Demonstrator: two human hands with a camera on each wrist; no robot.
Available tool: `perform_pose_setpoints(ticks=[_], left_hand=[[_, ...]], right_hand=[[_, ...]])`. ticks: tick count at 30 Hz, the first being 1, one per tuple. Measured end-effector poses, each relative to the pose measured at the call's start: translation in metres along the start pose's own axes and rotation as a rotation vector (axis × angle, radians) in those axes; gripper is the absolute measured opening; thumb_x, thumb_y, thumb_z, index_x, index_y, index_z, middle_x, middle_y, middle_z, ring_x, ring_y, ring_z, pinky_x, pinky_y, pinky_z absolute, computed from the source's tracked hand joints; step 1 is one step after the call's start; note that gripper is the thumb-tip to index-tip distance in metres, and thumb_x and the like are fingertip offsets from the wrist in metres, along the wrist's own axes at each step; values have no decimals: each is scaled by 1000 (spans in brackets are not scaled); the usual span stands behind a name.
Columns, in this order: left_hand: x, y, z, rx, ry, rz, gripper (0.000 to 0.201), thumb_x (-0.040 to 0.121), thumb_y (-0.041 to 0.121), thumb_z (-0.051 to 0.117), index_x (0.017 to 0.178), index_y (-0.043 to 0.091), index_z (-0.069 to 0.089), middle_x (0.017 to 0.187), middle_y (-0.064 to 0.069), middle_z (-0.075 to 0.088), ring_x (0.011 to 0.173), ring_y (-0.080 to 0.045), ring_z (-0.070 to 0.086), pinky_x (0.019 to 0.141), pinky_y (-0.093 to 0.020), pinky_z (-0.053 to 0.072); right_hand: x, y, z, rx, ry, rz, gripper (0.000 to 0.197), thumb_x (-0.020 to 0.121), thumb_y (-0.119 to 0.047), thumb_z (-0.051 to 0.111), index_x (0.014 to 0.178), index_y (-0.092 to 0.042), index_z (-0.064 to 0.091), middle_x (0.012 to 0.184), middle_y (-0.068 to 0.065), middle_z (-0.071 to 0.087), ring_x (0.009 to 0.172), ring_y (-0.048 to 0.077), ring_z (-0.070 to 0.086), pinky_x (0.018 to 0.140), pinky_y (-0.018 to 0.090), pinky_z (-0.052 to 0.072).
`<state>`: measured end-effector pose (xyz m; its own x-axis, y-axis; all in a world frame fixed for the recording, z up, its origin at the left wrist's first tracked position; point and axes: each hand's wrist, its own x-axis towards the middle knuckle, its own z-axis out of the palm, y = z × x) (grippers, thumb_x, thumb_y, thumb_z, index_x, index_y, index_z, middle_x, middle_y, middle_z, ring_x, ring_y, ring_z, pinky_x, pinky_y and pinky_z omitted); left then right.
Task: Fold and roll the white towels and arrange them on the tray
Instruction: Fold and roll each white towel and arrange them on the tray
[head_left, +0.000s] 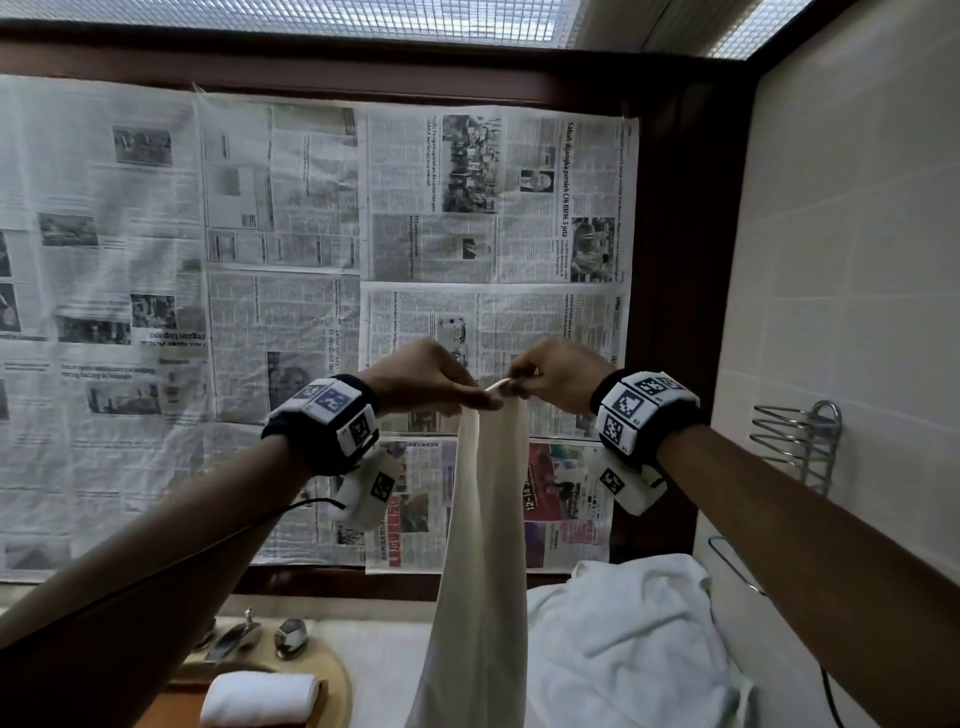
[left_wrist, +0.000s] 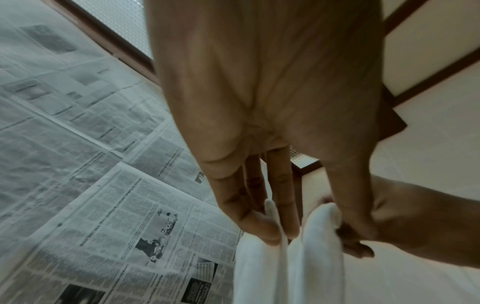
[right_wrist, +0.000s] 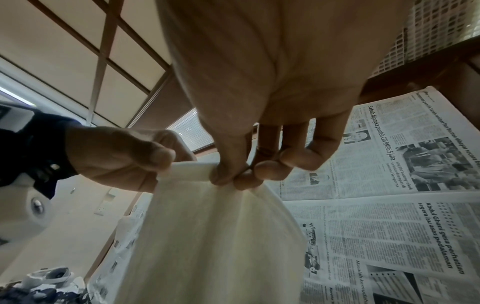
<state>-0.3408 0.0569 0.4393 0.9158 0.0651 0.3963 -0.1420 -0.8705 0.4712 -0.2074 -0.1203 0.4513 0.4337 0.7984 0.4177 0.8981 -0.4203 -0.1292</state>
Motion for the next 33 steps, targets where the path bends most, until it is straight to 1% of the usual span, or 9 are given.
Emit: perform_pose_setpoints(ticks=[4, 6, 10, 12, 16, 19, 21, 27, 33], left_hand=[[4, -1, -1, 146, 48, 72, 14, 85, 29, 75, 92, 17, 78, 78, 4, 74, 70, -11, 70, 68, -30, 61], [6, -1, -3, 197, 58, 92, 12, 85, 25, 75, 93, 17, 78, 78, 6, 74, 68, -6, 69, 65, -26, 58], [6, -9, -12, 116, 91, 71, 14, 80, 18, 79, 93, 14, 77, 74, 9, 71, 62, 0, 67, 60, -15, 53], [5, -14, -20, 99, 122, 55, 15, 78, 18, 81, 92, 14, 77, 73, 8, 71, 59, 2, 65, 57, -12, 50], [2, -24, -38, 32, 170, 21, 16, 75, 14, 83, 90, 13, 78, 71, -2, 74, 60, -6, 67, 58, -13, 49], [4, -26, -44, 79, 194, 0, 13, 75, 16, 83, 87, 16, 79, 71, 0, 74, 66, -12, 69, 66, -22, 54], [5, -25, -47, 141, 244, -25, 8, 78, 15, 81, 85, 18, 78, 70, 2, 73, 66, -10, 67, 64, -21, 53], [6, -15, -70, 213, 305, -86, 4, 78, 18, 81, 81, 17, 78, 66, 2, 72, 61, -8, 64, 61, -24, 50], [6, -6, -77, 221, 342, -126, 7, 75, 21, 84, 78, 18, 79, 64, 2, 71, 54, -2, 63, 48, -8, 41]], right_hand=[[-2, -5, -3, -14, 23, -8, 9, 88, -44, 66, 85, -36, 69, 78, -13, 65, 73, 10, 62, 70, 39, 58], [-4, -3, -2, -53, 36, -3, 11, 84, -49, 69, 84, -38, 66, 81, -13, 63, 74, 8, 61, 67, 35, 57], [-9, 10, -2, -121, 10, 74, 24, 79, -51, 73, 83, -28, 68, 82, -13, 58, 72, 5, 53, 58, 25, 39], [-10, 20, -2, -74, -4, 103, 23, 79, -49, 74, 83, -27, 68, 83, -17, 56, 74, 2, 51, 60, 25, 40], [-9, 28, -3, -26, -24, 129, 17, 83, -47, 72, 81, -32, 63, 92, -11, 61, 82, 13, 60, 67, 30, 51], [-7, 20, -6, -42, -33, 122, 15, 92, -41, 63, 91, -25, 60, 88, -5, 63, 72, 13, 62, 54, 26, 47], [-1, 13, -10, -80, 28, 104, 12, 95, -35, 61, 94, -23, 59, 80, -4, 63, 67, 12, 61, 51, 24, 41], [20, 1, -24, -155, 182, 56, 10, 92, -37, 63, 89, -34, 54, 91, -4, 65, 80, 18, 62, 74, 39, 54], [25, -9, -26, -220, 212, 64, 14, 93, -17, 54, 91, -31, 53, 89, 2, 64, 75, 22, 63, 72, 43, 58]])
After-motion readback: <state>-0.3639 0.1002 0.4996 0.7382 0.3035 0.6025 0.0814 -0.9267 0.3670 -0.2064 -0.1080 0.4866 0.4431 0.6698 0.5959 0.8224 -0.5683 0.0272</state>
